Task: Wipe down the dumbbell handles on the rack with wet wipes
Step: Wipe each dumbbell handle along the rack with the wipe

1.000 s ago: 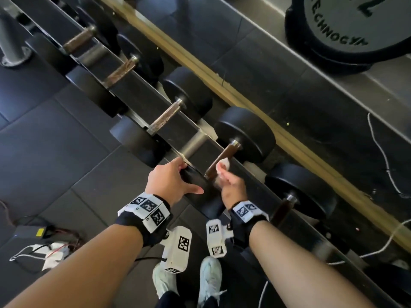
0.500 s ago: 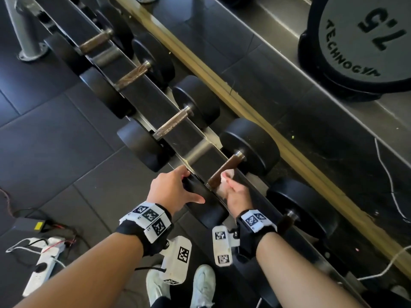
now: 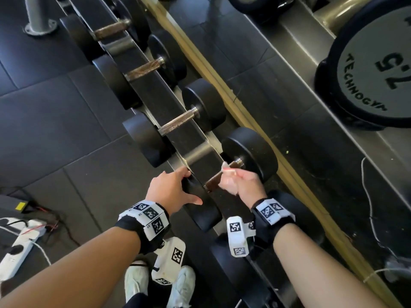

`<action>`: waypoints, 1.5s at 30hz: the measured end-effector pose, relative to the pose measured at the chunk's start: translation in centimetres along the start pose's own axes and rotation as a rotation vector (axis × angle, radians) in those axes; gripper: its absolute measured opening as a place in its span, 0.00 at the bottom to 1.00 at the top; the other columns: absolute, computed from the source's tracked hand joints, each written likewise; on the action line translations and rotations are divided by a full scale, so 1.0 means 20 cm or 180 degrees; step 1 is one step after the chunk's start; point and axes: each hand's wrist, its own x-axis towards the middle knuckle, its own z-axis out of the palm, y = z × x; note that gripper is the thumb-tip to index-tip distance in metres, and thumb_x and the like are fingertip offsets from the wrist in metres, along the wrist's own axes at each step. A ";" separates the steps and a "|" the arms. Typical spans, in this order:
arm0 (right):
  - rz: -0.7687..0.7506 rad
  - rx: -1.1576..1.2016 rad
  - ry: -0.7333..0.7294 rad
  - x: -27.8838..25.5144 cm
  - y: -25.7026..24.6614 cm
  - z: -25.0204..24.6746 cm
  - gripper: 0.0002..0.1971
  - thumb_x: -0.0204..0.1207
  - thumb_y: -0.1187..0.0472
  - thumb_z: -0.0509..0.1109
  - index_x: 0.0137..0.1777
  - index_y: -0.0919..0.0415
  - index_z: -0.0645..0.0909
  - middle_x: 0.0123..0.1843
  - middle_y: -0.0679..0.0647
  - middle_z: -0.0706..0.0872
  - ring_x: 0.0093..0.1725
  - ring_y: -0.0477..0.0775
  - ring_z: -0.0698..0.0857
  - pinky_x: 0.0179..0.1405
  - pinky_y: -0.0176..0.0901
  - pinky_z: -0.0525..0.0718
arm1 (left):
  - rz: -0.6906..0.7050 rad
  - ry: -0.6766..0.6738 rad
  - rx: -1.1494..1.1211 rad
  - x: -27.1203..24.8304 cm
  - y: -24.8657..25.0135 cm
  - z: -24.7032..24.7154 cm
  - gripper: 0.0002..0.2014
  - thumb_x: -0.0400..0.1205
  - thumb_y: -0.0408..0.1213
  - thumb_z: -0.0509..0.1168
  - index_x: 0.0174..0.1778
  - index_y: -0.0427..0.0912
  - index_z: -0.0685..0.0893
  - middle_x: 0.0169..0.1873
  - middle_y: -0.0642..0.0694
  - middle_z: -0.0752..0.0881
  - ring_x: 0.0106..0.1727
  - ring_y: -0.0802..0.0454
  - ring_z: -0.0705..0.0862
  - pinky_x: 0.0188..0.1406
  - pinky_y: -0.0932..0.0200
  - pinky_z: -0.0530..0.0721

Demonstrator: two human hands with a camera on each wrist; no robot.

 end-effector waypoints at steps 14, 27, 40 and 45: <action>-0.1242 -0.3489 -0.0605 0.27 -0.01 0.07 0.18 0.76 0.74 0.58 0.55 0.51 0.77 0.67 0.55 0.81 0.79 0.62 0.70 0.82 0.51 0.62 | 0.0176 0.0149 -0.0153 -0.02 -0.04 0.01 0.45 0.59 0.75 0.72 0.73 0.62 0.74 0.48 0.55 0.92 0.67 0.47 0.83 0.83 0.53 0.51; -0.1530 -0.2064 -0.0310 0.29 -0.16 0.04 0.19 0.86 0.66 0.55 0.64 0.46 0.83 0.68 0.51 0.85 0.69 0.52 0.82 0.70 0.45 0.77 | 0.0223 0.0071 -0.0160 -0.02 -0.05 0.02 0.44 0.62 0.75 0.70 0.73 0.61 0.72 0.61 0.61 0.87 0.62 0.59 0.85 0.82 0.53 0.39; -0.0698 -0.1533 -0.0537 0.23 -0.06 0.11 0.13 0.81 0.58 0.59 0.42 0.44 0.83 0.30 0.34 0.85 0.36 0.38 0.83 0.41 0.38 0.75 | 0.0205 0.0222 -0.0015 0.00 -0.05 0.04 0.46 0.60 0.76 0.70 0.73 0.61 0.74 0.55 0.59 0.89 0.60 0.55 0.86 0.84 0.51 0.45; -0.1063 -0.1899 -0.0269 0.28 -0.08 0.03 0.18 0.87 0.61 0.54 0.55 0.40 0.83 0.66 0.52 0.85 0.68 0.53 0.82 0.66 0.43 0.74 | 0.0201 0.0220 -0.0068 0.00 -0.06 0.05 0.46 0.60 0.76 0.70 0.73 0.62 0.73 0.53 0.59 0.90 0.60 0.56 0.86 0.83 0.51 0.44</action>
